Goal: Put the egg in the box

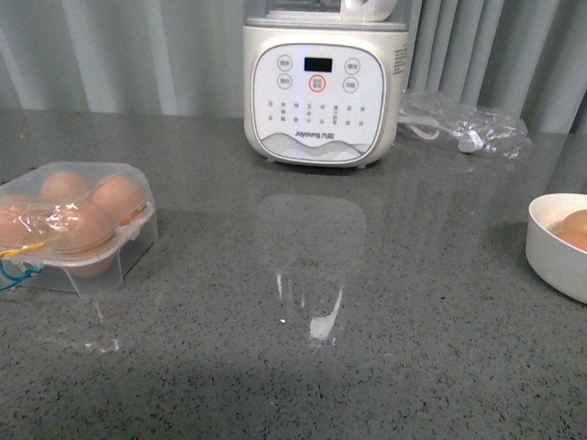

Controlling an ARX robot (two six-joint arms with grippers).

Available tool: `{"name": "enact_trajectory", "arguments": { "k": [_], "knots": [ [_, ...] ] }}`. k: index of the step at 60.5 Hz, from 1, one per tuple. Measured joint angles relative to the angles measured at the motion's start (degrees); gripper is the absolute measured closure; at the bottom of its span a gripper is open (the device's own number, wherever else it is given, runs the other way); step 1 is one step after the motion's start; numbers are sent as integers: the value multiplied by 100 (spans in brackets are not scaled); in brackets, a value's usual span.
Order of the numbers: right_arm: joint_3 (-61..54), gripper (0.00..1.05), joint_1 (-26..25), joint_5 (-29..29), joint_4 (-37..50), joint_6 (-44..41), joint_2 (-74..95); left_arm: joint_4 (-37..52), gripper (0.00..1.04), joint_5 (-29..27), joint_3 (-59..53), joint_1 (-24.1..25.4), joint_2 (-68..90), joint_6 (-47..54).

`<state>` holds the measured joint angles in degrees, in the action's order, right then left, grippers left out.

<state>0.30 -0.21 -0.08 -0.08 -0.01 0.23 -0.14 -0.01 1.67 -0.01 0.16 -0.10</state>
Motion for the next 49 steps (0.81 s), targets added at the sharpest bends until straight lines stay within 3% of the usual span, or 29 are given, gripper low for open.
{"name": "enact_trajectory", "arguments": {
  "k": [49],
  "knots": [
    [0, 7, 0, 0, -2, 0, 0, 0, 7, 0, 0, 0, 0, -2]
  ]
}}
